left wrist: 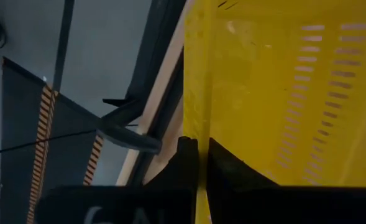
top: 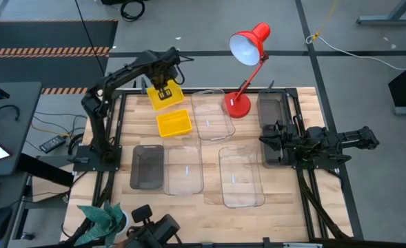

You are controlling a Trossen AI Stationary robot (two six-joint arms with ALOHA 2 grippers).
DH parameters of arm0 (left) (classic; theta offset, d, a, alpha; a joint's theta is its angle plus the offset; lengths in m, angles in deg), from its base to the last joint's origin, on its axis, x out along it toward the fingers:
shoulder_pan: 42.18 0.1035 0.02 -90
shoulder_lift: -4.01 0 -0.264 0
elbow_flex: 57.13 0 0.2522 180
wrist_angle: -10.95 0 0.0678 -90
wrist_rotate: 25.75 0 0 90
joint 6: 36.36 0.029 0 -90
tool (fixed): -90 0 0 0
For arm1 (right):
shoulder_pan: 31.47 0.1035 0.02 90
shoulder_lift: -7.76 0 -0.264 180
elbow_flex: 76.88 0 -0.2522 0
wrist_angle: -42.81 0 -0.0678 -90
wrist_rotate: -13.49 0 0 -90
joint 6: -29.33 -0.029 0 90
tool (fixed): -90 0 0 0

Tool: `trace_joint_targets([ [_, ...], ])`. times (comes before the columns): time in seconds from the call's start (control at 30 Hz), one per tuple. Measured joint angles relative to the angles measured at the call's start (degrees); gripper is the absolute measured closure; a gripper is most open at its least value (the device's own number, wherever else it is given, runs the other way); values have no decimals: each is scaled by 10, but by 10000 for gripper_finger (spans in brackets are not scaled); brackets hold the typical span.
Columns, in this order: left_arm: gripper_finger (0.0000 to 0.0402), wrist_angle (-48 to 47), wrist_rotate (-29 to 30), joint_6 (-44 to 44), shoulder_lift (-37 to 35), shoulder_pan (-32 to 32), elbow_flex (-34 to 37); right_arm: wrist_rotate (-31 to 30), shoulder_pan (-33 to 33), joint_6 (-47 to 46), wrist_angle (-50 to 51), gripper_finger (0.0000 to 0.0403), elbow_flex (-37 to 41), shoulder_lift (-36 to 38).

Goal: Stack baskets by color
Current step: Stack the top yellow bin on the bottom yellow bin

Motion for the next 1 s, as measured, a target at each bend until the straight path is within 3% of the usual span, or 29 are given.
trace_joint_targets([
  [0.2,388,-41,-87,-6,-33,-9,0,0,0,0,0,380,0,0],
  [0.63,388,-64,-88,-65,-37,-128,5,0,0,0,0,380,0,0],
  [1.0,388,-26,-87,-78,-36,-155,92,0,0,0,0,380,0,0],
])
